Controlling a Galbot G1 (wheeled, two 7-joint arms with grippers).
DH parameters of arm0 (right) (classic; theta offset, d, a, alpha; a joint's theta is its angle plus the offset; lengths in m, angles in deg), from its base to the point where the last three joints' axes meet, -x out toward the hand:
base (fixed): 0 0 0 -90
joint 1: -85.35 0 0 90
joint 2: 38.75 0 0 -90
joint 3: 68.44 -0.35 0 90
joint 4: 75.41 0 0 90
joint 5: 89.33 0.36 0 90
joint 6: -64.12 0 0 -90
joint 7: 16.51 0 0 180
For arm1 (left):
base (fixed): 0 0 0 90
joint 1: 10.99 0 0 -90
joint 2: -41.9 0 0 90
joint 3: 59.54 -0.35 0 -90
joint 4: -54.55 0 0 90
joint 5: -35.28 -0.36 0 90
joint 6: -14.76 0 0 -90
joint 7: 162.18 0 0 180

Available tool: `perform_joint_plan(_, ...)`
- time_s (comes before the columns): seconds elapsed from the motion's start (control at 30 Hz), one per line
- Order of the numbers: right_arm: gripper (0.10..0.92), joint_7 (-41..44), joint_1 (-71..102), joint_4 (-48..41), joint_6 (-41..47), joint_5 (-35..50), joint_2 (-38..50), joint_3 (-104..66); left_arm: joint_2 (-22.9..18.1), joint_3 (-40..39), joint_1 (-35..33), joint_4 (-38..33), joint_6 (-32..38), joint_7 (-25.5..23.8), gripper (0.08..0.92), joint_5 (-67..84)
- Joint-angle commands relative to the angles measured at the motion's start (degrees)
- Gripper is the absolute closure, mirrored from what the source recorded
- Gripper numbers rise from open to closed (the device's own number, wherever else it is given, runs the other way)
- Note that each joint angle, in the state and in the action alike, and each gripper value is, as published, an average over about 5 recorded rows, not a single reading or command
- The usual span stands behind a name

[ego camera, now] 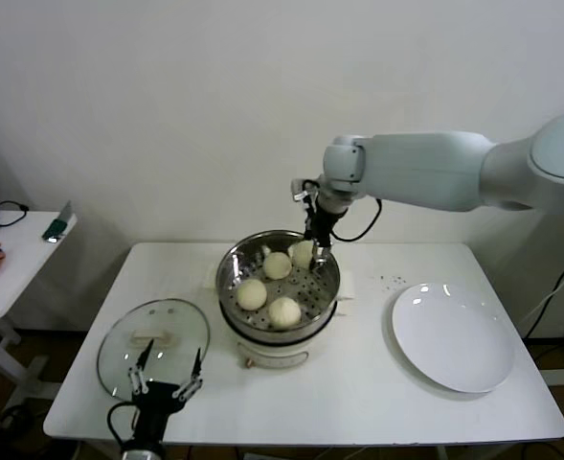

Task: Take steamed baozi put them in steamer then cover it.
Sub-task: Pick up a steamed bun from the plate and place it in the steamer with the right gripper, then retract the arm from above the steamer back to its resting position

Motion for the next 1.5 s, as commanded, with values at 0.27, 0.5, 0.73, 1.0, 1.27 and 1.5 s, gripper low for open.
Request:
perform_joint_plan(0.27, 0.338, -1.2, 5.9, -2.5, 0.5, -3.0, -2.8, 1.8, -0.1, 0.3, 0.2, 0.0, -0.3, -0.2, 0.177, 0.6)
perform_joint_plan(0.5, 0.325, -1.8, 6.8, -3.4, 0.9, -3.6, -3.1, 1.0, -0.2, 0.3, 0.4, 0.3, -0.2, -0.3, 0.177, 0.5)
perform_joint_plan(0.73, 0.211, -0.1, 4.2, -1.5, 0.6, -3.5, -1.7, 0.0, 0.1, 0.5, 0.3, 0.2, -0.2, -0.3, 0.177, 0.5)
perform_joint_plan(1.0, 0.203, 2.5, -2.1, 5.1, -1.1, -4.7, 5.6, -2.6, 0.3, 0.6, 0.2, -0.1, -0.2, -0.3, 0.177, 0.5)
perform_joint_plan(1.27, 0.203, -22.3, -2.6, 15.9, -12.2, -5.1, 23.4, -7.5, 1.0, 1.1, -0.7, -0.6, -0.2, 0.0, 0.177, -0.7)
perform_joint_plan(1.5, 0.203, -36.7, 10.1, 22.8, -18.7, -4.9, 38.7, -22.8, 0.9, 1.1, -0.6, -1.6, -0.8, 0.0, 0.177, -1.1)
